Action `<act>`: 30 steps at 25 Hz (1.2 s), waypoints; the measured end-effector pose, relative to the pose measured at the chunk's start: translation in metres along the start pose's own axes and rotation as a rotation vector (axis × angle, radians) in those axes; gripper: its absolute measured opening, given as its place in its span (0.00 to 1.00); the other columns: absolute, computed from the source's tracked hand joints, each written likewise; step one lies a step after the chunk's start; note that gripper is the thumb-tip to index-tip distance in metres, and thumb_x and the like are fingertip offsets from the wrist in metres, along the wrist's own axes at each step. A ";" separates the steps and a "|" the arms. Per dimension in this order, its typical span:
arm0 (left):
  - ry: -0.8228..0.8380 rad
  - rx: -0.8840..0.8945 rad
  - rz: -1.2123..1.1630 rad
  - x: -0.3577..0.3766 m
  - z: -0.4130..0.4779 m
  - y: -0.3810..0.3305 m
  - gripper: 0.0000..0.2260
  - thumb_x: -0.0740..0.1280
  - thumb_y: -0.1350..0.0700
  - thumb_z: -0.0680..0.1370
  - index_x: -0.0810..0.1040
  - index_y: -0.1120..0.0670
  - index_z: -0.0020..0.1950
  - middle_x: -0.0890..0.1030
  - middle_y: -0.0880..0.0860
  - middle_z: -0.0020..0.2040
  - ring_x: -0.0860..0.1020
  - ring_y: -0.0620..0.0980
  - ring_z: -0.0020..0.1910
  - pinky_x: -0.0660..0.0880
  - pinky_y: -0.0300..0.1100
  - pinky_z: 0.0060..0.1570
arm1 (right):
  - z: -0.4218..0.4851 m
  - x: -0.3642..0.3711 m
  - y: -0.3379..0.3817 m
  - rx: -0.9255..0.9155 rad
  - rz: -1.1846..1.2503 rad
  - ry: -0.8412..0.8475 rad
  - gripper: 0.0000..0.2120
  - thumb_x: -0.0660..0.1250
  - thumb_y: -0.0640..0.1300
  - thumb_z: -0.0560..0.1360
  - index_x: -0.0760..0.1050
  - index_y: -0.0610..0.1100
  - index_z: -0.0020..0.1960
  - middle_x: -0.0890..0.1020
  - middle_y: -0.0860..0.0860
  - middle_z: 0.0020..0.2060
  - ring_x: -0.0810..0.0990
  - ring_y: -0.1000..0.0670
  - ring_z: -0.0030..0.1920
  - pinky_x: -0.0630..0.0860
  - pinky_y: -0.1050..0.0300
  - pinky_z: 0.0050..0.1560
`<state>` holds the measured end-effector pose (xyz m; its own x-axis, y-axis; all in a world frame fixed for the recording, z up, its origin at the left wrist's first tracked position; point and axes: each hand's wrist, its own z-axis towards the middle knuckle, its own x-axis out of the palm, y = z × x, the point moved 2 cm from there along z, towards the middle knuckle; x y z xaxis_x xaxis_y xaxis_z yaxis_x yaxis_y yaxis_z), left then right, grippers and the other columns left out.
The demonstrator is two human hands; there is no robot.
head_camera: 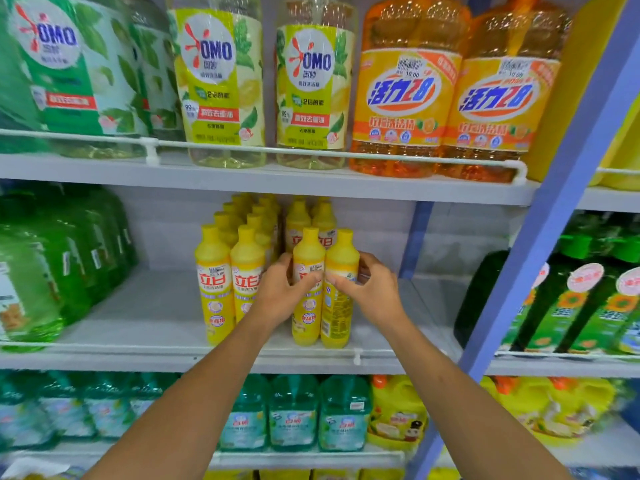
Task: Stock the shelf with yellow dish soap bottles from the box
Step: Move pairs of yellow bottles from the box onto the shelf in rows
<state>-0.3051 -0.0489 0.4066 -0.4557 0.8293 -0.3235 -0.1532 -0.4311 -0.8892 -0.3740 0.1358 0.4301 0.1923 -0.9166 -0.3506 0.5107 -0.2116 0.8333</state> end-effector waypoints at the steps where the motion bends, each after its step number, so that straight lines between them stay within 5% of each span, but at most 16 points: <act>1: 0.013 0.004 0.011 0.000 0.000 0.001 0.27 0.75 0.39 0.69 0.75 0.45 0.65 0.84 0.44 0.57 0.83 0.42 0.55 0.82 0.52 0.55 | -0.002 0.001 -0.003 0.009 0.024 0.011 0.23 0.82 0.49 0.67 0.78 0.51 0.58 0.85 0.57 0.48 0.84 0.63 0.48 0.78 0.68 0.49; 5: 0.011 0.000 0.062 0.006 -0.007 0.009 0.30 0.79 0.50 0.69 0.72 0.49 0.68 0.83 0.46 0.59 0.82 0.42 0.56 0.81 0.48 0.57 | -0.013 0.011 -0.021 0.029 0.059 0.016 0.25 0.82 0.44 0.68 0.76 0.51 0.61 0.85 0.56 0.53 0.84 0.60 0.52 0.80 0.63 0.54; 13: -0.068 0.005 0.104 0.021 -0.014 0.026 0.29 0.79 0.53 0.69 0.71 0.50 0.67 0.82 0.46 0.58 0.81 0.41 0.53 0.79 0.38 0.51 | -0.014 0.041 -0.040 0.100 -0.025 -0.250 0.32 0.81 0.58 0.65 0.74 0.54 0.65 0.83 0.56 0.55 0.83 0.56 0.54 0.81 0.55 0.55; 20: -0.056 0.024 0.069 0.021 -0.019 0.038 0.32 0.78 0.49 0.69 0.70 0.47 0.70 0.80 0.44 0.61 0.80 0.42 0.58 0.80 0.47 0.58 | -0.017 0.024 -0.050 0.108 0.105 0.068 0.26 0.78 0.42 0.72 0.74 0.48 0.67 0.83 0.54 0.59 0.82 0.59 0.57 0.80 0.54 0.62; 25: -0.110 0.002 0.065 0.022 -0.021 0.043 0.32 0.77 0.44 0.68 0.70 0.45 0.69 0.81 0.44 0.61 0.80 0.42 0.59 0.81 0.50 0.58 | -0.016 0.039 -0.050 0.131 -0.048 -0.134 0.29 0.83 0.55 0.63 0.75 0.54 0.60 0.85 0.55 0.53 0.84 0.57 0.50 0.82 0.57 0.52; 27: -0.111 -0.006 0.071 0.021 -0.021 0.045 0.34 0.77 0.43 0.68 0.67 0.45 0.70 0.80 0.44 0.63 0.79 0.43 0.60 0.80 0.51 0.59 | -0.016 0.039 -0.051 0.138 -0.053 -0.091 0.30 0.82 0.59 0.63 0.75 0.54 0.61 0.84 0.56 0.54 0.83 0.57 0.52 0.81 0.58 0.53; 30: -0.113 -0.011 0.080 0.023 -0.023 0.046 0.34 0.78 0.47 0.71 0.65 0.48 0.72 0.79 0.47 0.66 0.78 0.46 0.63 0.79 0.52 0.61 | -0.016 0.032 -0.052 0.133 0.062 0.086 0.25 0.80 0.49 0.69 0.75 0.55 0.62 0.83 0.57 0.56 0.83 0.59 0.55 0.81 0.56 0.59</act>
<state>-0.3022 -0.0417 0.3508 -0.5619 0.7470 -0.3554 -0.1035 -0.4898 -0.8657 -0.3807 0.1235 0.3684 0.2936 -0.8982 -0.3271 0.3809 -0.2039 0.9019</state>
